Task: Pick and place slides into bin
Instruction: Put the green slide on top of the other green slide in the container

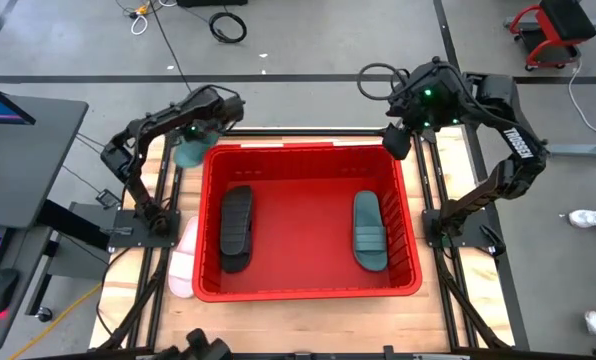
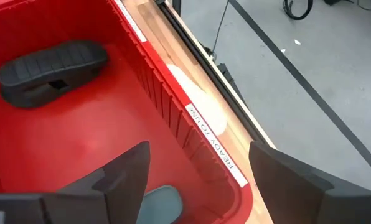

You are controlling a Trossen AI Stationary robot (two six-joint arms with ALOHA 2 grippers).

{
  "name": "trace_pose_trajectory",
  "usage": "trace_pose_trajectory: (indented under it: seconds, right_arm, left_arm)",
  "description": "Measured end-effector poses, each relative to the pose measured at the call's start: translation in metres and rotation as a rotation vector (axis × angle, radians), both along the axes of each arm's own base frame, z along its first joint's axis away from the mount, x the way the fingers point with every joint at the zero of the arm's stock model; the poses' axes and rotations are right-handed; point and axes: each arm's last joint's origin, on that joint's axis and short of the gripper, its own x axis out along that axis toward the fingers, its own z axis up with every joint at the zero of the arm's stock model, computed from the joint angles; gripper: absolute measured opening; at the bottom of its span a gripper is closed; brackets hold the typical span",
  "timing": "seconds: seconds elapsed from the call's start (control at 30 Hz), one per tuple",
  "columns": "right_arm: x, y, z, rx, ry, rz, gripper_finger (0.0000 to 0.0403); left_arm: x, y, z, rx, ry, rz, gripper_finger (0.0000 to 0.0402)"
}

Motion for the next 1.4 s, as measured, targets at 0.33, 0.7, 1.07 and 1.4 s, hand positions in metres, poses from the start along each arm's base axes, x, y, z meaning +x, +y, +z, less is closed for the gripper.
trace_pose_trajectory:
  seconds: [0.33,0.7,1.07,1.4]
  right_arm:
    - [0.007,-0.003,-0.002,-0.019,0.011,0.015,0.0281]
    - [0.018,0.000,0.006,-0.141,-0.060,0.074,0.0288]
    - [0.057,0.048,0.015,-0.210,-0.240,0.291,0.0346]
    - [0.070,0.081,0.008,-0.255,-0.200,0.382,0.0380]
  left_arm:
    - [0.045,-0.023,0.084,0.255,0.079,-0.390,0.0012]
    - [0.062,-0.042,0.185,0.325,-0.133,-0.876,0.0012]
    - [0.080,-0.054,0.227,0.352,-0.675,-1.398,0.0012]
    - [0.122,-0.076,0.216,0.317,-0.990,-1.668,0.0012]
